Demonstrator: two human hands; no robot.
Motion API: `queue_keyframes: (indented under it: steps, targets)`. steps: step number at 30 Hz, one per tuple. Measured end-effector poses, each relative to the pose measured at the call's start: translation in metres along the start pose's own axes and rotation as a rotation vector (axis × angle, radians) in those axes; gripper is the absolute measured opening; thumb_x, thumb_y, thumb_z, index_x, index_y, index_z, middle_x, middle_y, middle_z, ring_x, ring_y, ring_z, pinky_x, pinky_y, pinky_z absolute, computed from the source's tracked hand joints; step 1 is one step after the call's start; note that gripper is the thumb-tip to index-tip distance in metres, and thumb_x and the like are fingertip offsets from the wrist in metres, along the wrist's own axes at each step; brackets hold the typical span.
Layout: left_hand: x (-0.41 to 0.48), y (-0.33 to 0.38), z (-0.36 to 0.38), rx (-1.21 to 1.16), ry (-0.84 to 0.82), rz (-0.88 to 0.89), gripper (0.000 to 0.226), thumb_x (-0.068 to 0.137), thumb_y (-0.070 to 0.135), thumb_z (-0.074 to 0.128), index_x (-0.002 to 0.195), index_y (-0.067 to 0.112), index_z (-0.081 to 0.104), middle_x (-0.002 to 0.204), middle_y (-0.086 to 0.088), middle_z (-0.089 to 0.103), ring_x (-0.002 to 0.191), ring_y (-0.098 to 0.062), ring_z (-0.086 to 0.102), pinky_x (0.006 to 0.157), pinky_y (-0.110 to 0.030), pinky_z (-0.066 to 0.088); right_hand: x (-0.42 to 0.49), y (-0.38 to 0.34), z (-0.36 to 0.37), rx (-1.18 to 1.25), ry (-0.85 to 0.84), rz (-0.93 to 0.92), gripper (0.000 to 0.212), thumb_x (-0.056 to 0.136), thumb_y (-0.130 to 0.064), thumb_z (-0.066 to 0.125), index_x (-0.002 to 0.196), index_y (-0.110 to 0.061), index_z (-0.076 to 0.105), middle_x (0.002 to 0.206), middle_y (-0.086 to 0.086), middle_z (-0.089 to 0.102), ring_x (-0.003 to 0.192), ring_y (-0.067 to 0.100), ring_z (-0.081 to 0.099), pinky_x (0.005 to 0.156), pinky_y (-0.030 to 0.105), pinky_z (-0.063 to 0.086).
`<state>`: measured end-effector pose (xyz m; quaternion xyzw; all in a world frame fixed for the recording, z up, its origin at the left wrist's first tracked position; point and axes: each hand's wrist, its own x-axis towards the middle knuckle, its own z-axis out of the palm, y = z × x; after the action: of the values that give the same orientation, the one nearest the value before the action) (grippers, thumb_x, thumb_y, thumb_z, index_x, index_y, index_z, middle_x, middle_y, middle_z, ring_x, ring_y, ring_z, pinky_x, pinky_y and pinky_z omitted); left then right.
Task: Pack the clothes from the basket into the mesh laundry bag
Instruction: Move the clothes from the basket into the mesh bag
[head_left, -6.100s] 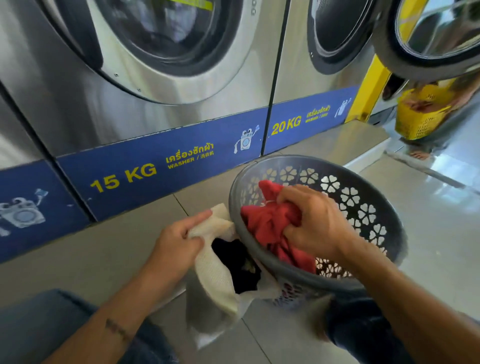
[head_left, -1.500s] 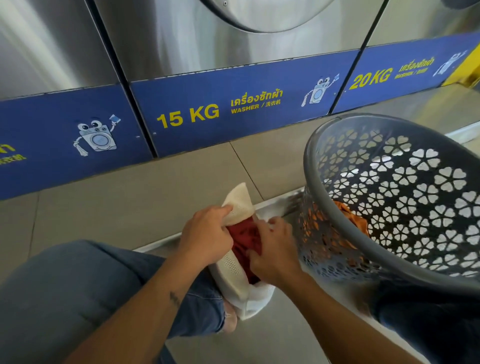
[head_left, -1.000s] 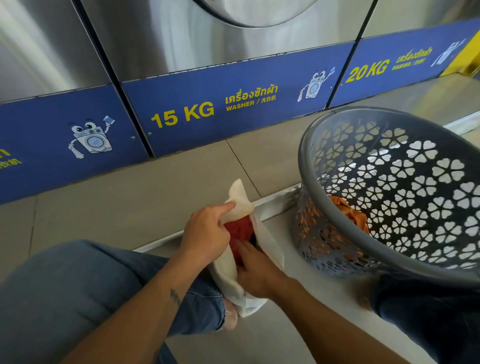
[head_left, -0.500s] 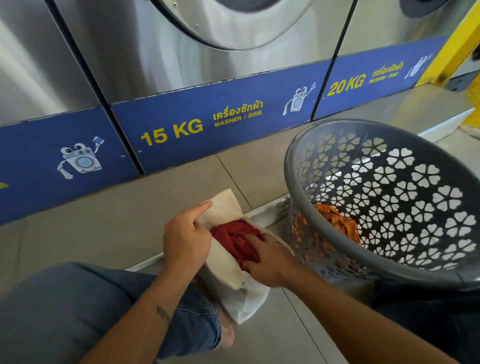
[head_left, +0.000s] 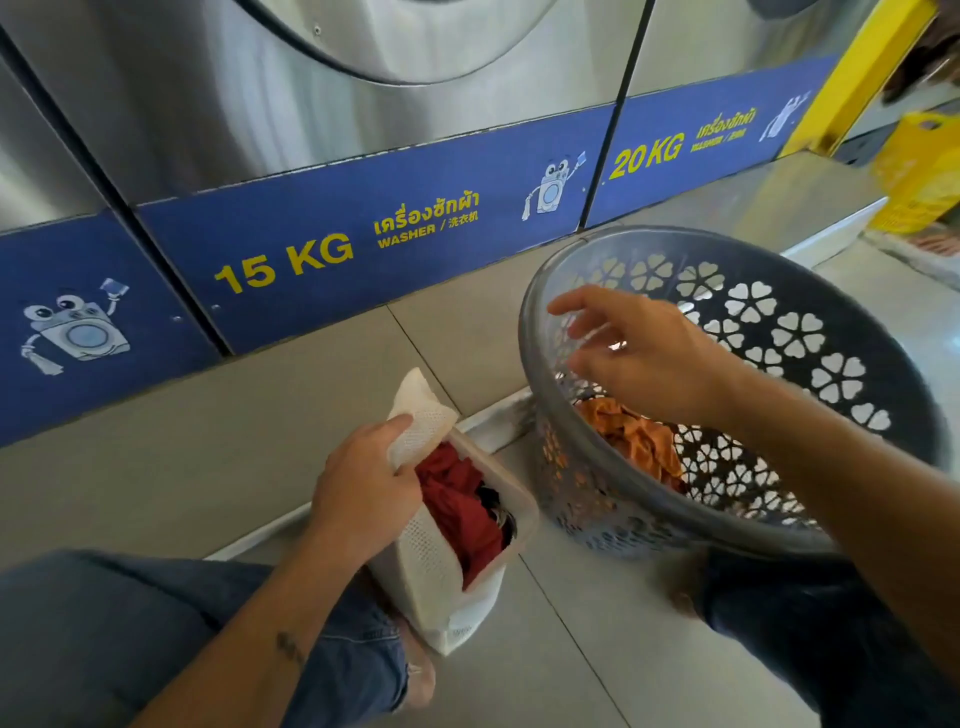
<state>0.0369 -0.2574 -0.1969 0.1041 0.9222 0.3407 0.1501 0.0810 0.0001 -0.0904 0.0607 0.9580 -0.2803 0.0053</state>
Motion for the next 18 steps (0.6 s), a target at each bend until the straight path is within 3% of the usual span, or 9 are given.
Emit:
queue_keyframes:
  steps: [2, 5, 10, 15, 18]
  targets:
    - [0.002, 0.003, 0.006, 0.022, -0.057, 0.004, 0.061, 0.089, 0.015, 0.057, 0.144, 0.035, 0.042, 0.142, 0.000, 0.048, 0.126, -0.023, 0.047, 0.102, -0.046, 0.046, 0.016, 0.039, 0.006, -0.085, -0.061, 0.068, 0.060, 0.093, -0.019, 0.065, 0.148, -0.029, 0.044, 0.135, 0.008, 0.059, 0.118, 0.023, 0.060, 0.098, 0.037, 0.049]
    - [0.007, 0.006, 0.017, 0.020, -0.113, 0.014, 0.061, 0.090, 0.012, 0.056, 0.143, 0.038, 0.042, 0.142, 0.001, 0.046, 0.125, -0.023, 0.047, 0.102, -0.047, 0.046, 0.035, 0.091, 0.033, -0.223, -0.289, 0.188, 0.078, 0.091, -0.025, 0.063, 0.157, -0.030, 0.024, 0.157, 0.015, 0.037, 0.139, 0.033, 0.043, 0.109, 0.044, 0.041]
    - [0.022, 0.013, 0.030, -0.050, -0.154, -0.049, 0.062, 0.090, 0.009, 0.054, 0.142, 0.040, 0.043, 0.146, 0.006, 0.041, 0.132, -0.023, 0.042, 0.107, -0.049, 0.041, 0.056, 0.143, 0.077, -0.484, -0.578, 0.266, 0.094, 0.091, -0.024, 0.063, 0.161, -0.034, 0.000, 0.167, 0.014, 0.016, 0.147, 0.043, 0.031, 0.114, 0.056, 0.038]
    - [0.040, 0.025, 0.050, -0.116, -0.107, -0.045, 0.057, 0.091, 0.007, 0.054, 0.142, 0.032, 0.047, 0.145, 0.007, 0.045, 0.131, -0.019, 0.045, 0.111, -0.042, 0.038, 0.087, 0.182, 0.115, -0.681, -0.697, 0.142, 0.103, 0.085, -0.037, 0.072, 0.161, -0.028, 0.003, 0.167, 0.015, 0.020, 0.150, 0.040, 0.027, 0.119, 0.055, 0.031]
    - [0.049, 0.029, 0.063, -0.149, -0.096, -0.063, 0.057, 0.091, 0.009, 0.057, 0.142, 0.032, 0.047, 0.146, 0.010, 0.043, 0.133, -0.014, 0.043, 0.106, -0.028, 0.038, 0.107, 0.202, 0.145, -0.749, -0.743, 0.122, 0.105, 0.083, -0.046, 0.074, 0.161, -0.028, 0.006, 0.168, 0.015, 0.015, 0.152, 0.042, 0.021, 0.119, 0.058, 0.026]
